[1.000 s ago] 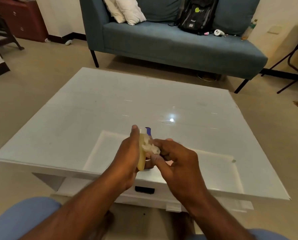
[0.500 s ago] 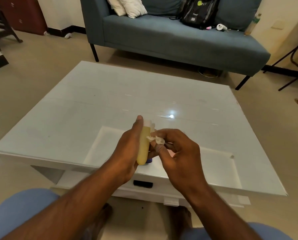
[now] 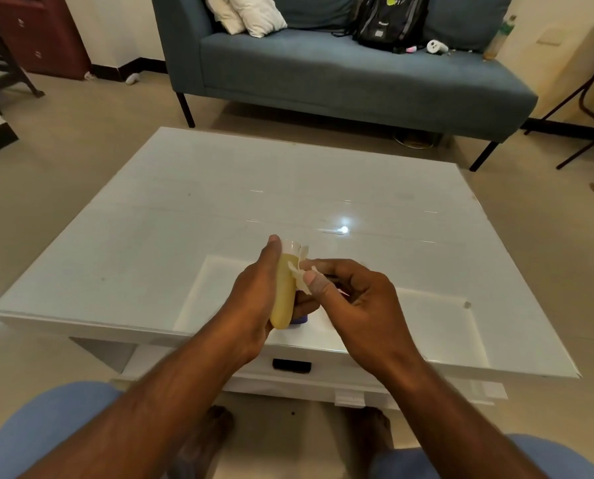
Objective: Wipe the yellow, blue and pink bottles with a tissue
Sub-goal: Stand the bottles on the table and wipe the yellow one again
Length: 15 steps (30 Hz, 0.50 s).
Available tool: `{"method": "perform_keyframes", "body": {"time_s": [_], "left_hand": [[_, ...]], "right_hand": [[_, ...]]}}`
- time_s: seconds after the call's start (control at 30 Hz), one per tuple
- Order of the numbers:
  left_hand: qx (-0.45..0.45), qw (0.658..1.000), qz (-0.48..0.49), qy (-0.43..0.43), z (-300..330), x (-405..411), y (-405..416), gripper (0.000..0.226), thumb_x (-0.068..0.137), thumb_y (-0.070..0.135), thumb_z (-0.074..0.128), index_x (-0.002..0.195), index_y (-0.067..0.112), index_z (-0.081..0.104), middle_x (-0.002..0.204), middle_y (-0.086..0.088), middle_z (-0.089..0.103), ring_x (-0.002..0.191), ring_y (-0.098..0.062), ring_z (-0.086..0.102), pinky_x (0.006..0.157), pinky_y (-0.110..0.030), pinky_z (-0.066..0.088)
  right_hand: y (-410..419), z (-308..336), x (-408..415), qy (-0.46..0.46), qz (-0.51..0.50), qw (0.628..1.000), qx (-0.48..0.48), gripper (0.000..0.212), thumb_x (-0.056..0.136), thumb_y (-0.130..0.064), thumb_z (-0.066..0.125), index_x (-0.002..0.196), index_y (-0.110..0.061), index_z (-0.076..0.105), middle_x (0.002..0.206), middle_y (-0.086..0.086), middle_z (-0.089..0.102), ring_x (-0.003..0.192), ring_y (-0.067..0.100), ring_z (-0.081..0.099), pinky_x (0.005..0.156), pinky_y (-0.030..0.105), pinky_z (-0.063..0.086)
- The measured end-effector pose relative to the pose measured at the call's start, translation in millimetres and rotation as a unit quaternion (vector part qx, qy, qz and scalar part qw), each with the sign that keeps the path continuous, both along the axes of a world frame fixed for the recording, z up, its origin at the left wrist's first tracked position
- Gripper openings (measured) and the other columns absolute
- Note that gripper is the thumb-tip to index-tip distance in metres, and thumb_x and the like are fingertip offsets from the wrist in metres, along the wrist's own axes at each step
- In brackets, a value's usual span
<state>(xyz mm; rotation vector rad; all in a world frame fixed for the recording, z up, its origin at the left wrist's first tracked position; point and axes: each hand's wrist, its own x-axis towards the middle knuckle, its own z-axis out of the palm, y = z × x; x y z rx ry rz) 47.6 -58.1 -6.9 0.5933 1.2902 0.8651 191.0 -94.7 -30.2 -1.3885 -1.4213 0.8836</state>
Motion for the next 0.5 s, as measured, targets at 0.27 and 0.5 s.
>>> {"method": "perform_keyframes", "body": {"time_s": [0.27, 0.5], "left_hand": [[0.003, 1.0, -0.018, 0.017, -5.2, 3.5, -3.9, 0.057, 0.093, 0.064, 0.042, 0.125, 0.019, 0.058, 0.111, -0.014, 0.07, 0.099, -0.032, 0.07, 0.089, -0.05, 0.057], [0.0, 1.0, -0.008, 0.029, -7.3, 4.4, -3.3, 0.061, 0.093, 0.065, 0.041, 0.131, 0.019, 0.055, 0.116, -0.014, 0.067, 0.103, -0.031, 0.068, 0.093, -0.051, 0.055]], "right_hand": [[1.9, -0.4, 3.3, -0.012, 0.031, 0.999, -0.041, 0.03, 0.088, -0.007, 0.075, 0.113, -0.023, 0.069, 0.104, -0.006, 0.073, 0.097, 0.014, 0.072, 0.086, 0.028, 0.064], [-0.1, 1.2, 1.9, -0.036, 0.006, 0.998, -0.047, 0.03, 0.087, -0.016, 0.079, 0.116, -0.021, 0.072, 0.109, -0.007, 0.073, 0.095, 0.01, 0.073, 0.087, 0.028, 0.064]]}}
